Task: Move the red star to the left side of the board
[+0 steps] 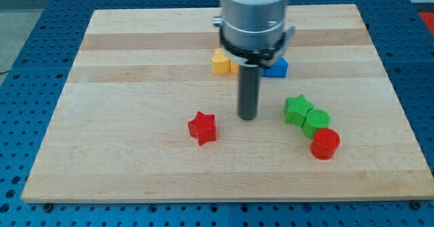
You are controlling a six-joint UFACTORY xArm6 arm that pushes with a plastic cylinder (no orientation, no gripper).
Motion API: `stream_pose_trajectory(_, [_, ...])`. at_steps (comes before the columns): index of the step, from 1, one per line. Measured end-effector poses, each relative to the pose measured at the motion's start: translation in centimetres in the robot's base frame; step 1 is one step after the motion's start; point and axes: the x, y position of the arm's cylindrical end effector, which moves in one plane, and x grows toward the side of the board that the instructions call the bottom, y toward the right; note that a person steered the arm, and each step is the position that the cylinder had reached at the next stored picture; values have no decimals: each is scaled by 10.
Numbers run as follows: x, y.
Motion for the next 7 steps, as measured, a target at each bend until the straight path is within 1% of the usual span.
stream_pose_trajectory(1, [28, -1])
stream_pose_trajectory(2, [53, -61])
stream_pose_trajectory(3, [53, -124])
stream_pose_trajectory(4, [55, -82])
stream_pose_trajectory(5, [40, -31])
stream_pose_trajectory(6, [13, -46])
stream_pose_trajectory(7, [15, -111])
